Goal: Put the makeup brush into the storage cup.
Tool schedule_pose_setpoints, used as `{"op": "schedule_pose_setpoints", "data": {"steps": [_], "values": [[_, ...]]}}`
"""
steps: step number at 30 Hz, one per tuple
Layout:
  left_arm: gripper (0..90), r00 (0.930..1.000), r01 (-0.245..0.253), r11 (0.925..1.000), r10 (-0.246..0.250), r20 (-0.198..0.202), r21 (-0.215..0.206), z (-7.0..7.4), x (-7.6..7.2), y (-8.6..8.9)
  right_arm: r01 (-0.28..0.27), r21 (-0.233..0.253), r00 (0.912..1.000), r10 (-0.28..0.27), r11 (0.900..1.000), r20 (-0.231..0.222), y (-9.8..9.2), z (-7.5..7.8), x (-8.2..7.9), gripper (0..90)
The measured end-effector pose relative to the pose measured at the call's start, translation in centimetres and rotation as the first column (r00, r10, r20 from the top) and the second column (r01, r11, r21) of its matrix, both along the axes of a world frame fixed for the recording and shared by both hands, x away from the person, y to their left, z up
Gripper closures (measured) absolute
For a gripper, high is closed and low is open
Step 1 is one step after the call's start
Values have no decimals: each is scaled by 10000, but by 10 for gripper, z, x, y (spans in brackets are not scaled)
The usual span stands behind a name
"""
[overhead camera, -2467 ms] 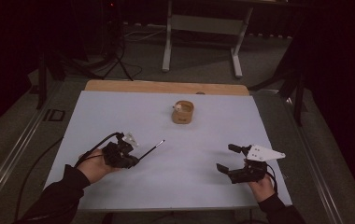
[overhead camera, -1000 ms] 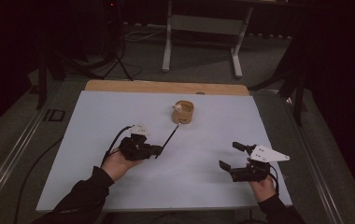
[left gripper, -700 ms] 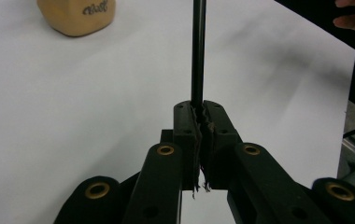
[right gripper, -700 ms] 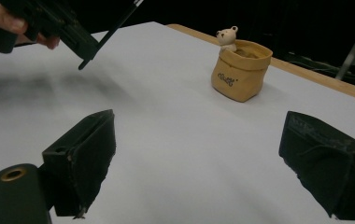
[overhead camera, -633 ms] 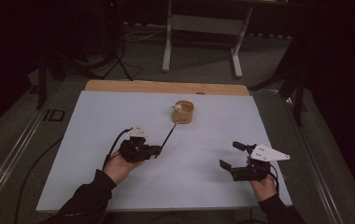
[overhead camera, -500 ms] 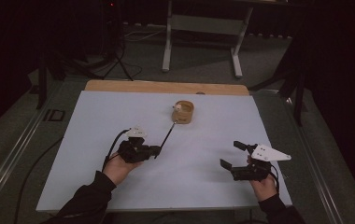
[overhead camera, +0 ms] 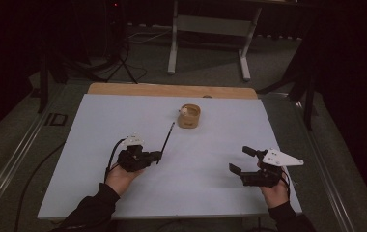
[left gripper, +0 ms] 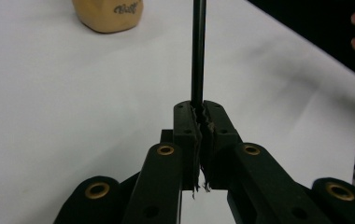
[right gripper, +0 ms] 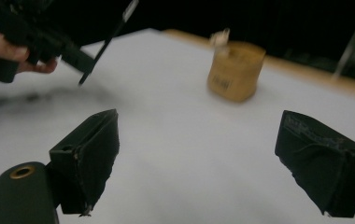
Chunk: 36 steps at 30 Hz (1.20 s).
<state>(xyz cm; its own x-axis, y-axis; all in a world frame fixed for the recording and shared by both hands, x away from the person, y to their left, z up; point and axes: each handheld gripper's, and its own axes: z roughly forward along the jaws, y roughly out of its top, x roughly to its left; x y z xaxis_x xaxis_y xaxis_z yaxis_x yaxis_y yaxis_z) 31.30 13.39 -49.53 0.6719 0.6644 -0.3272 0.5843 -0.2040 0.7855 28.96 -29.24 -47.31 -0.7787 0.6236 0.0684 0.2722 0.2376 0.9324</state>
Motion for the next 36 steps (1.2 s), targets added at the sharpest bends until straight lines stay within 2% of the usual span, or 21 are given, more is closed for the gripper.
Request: {"op": "schedule_pose_setpoints", "data": {"steps": [2,5,7,9,11,15,18,24,28,36], "values": [[856,9999,-41,9997,38,-130,-238,-1,1,2,-52,54,9986,55,10000,-534,-1,-1,2,139],[856,9995,-111,9984,95,-285,-552,-3,1,3,-70,39,9981,73,10000,-604,-1,-1,2,138],[857,9995,-74,9981,54,-325,-615,-4,2,2,47,-54,9983,-50,10000,-580,-1,0,1,137],[856,9995,-59,9987,43,-319,-508,-5,3,1,68,-44,9981,-71,10000,-620,0,0,1,129],[856,9997,-37,9989,25,-262,-461,-5,3,0,202,-164,9961,-215,9997,-852,0,0,1,122],[857,9999,25,9997,-28,-132,-223,-4,2,-1,376,-269,9953,-398,9989,-886,0,0,1,107],[857,10000,33,10000,-33,-24,-58,-4,2,-2,423,-310,9881,-464,9986,-1468,0,3,3,107],[856,9999,159,9998,-158,50,-97,-2,-1,-3,349,-563,9893,-424,9978,-1396,4,9,-1,106],[857,9999,120,9998,-119,100,-152,-1,-1,-2,504,-580,9930,-563,9970,-1034,6,22,-5,106],[856,9999,117,9997,-116,48,-205,-1,-1,-2,528,-876,9950,-599,9948,-801,17,40,-8,107]]}}
